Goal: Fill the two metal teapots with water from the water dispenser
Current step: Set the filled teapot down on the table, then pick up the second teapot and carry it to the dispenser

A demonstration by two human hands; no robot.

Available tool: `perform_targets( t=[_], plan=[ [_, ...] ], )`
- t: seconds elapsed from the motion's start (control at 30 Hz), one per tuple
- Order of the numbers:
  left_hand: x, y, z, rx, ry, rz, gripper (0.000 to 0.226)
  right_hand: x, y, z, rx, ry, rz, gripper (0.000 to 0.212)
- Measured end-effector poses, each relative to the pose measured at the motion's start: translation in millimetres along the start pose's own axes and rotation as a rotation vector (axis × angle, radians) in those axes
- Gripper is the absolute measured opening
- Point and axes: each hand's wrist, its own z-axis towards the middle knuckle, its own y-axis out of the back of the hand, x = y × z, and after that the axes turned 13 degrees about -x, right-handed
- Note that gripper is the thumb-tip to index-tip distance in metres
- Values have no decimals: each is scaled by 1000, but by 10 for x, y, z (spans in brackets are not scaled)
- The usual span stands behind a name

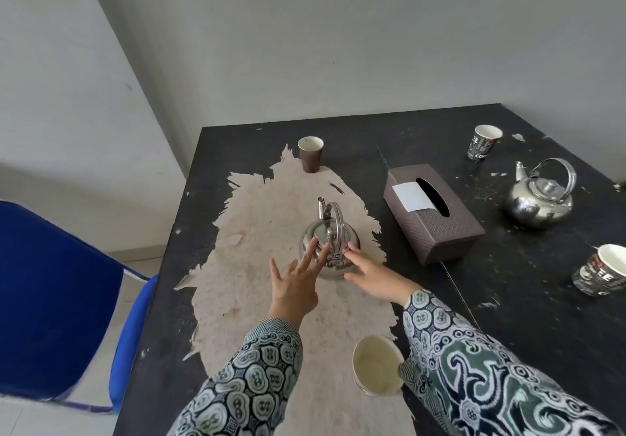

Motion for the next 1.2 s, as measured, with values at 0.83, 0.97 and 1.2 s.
perform_targets(
  t=[0.83,0.97,1.2],
  plan=[
    [-1183,1535,-275,-412,-80,-185,29,406,1369,-962,115,198,-526,34],
    [-1625,1643,-265,-501,-79,-206,29,94,1867,-1098,27,220,-460,28],
    [-2490,1546,-86,-491,-73,-225,28,-939,2734,-1138,-227,134,-177,24]
  ],
)
